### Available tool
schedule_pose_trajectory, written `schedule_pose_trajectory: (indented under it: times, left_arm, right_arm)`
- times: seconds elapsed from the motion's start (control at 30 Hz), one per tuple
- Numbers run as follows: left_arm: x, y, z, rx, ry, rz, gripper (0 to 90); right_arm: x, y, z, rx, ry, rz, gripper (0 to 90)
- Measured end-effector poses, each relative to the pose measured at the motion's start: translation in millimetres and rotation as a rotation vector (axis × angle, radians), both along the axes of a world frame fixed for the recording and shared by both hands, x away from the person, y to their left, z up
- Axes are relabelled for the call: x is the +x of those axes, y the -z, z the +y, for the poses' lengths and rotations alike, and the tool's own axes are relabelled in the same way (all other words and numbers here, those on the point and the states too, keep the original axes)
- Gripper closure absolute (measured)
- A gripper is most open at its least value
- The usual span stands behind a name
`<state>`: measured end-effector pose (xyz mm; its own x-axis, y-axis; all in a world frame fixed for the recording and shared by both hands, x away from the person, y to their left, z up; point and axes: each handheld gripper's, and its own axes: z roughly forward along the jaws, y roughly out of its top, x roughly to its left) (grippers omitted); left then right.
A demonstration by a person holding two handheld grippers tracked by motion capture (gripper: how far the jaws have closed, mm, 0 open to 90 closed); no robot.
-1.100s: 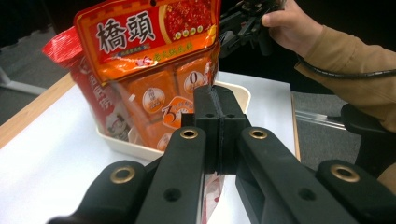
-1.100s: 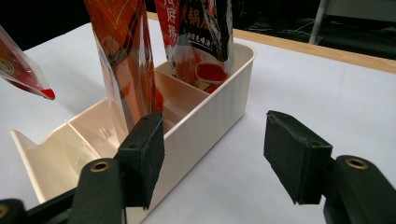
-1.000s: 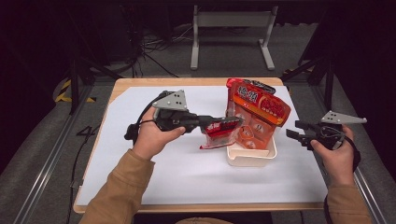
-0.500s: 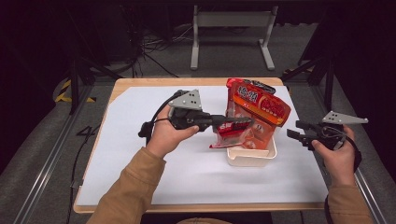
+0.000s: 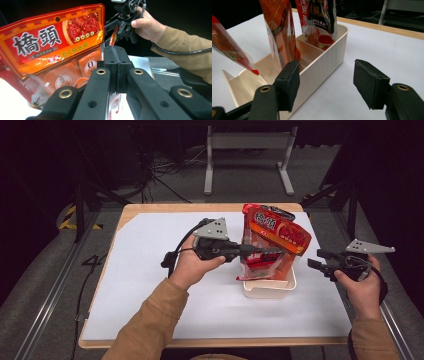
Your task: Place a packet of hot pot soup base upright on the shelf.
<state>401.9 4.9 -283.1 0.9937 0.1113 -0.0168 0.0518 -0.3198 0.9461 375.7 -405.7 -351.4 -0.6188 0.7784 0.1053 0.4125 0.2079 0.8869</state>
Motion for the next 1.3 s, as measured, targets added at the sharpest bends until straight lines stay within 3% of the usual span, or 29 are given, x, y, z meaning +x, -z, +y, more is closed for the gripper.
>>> schedule_pose_trajectory:
  times: [0.27,0.57,0.63,0.87,1.3]
  left_arm:
    - [-0.1,3.8,-10.9,-0.025,0.030,-0.008,90.0]
    - [-2.6,4.8,-25.2,-0.015,0.047,-0.038,90.0]
    - [-3.1,8.2,-29.6,0.009,0.040,-0.066,90.0]
    - [-1.9,16.6,-36.2,-0.009,0.047,-0.062,90.0]
    - [3.6,34.4,-43.2,0.007,0.027,-0.042,89.9]
  right_arm:
    - [-0.2,0.4,-1.3,0.002,-0.002,0.000,38.1]
    - [-0.6,0.0,-2.0,0.002,-0.003,-0.002,37.9]
    - [-0.7,0.0,-2.2,0.006,-0.001,0.000,37.9]
    - [-0.8,0.8,-5.2,0.002,0.008,-0.001,38.5]
    - [-0.1,2.0,-4.9,-0.002,0.012,0.002,38.6]
